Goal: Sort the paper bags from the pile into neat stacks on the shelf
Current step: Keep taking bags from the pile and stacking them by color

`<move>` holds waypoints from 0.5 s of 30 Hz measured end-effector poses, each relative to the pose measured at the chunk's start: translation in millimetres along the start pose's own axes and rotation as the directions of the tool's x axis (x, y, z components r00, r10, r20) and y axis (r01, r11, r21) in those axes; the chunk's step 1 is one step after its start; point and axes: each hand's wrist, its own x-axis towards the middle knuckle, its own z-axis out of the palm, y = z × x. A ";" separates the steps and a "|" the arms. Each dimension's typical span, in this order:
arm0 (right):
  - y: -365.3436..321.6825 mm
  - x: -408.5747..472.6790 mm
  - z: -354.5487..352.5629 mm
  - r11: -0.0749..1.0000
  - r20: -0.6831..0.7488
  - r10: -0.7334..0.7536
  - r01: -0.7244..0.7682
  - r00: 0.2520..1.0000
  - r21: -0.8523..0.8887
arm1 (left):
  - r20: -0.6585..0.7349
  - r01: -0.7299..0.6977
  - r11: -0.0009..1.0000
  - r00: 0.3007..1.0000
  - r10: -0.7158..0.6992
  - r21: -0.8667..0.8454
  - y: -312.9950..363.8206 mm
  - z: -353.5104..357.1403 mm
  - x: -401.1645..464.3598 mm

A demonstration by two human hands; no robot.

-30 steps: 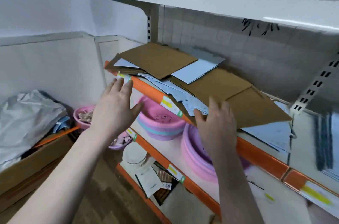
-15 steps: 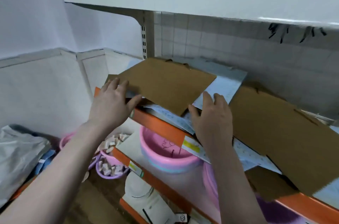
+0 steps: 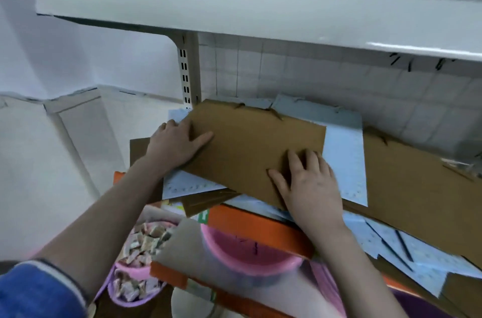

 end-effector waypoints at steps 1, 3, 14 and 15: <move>-1.0 -0.9 2.0 1.000 0.007 0.013 -0.013 1.000 -0.014 | 0.023 0.001 1.000 1.000 -0.001 -0.023 -4.9 1.9 4.4; -3.0 -3.5 7.4 0.998 -0.025 0.039 -0.040 0.999 -0.038 | 0.038 -0.010 0.998 0.999 0.013 -0.066 -11.2 4.6 10.2; -16.2 -11.1 3.7 0.954 -0.109 0.294 -0.298 0.949 -0.017 | -0.225 -0.030 0.935 0.973 -0.054 -0.354 -24.4 2.4 18.2; -17.1 -9.3 0.3 0.947 -0.086 0.320 -0.322 0.944 -0.016 | -0.268 -0.060 0.920 0.962 -0.050 -0.388 -25.5 1.4 17.0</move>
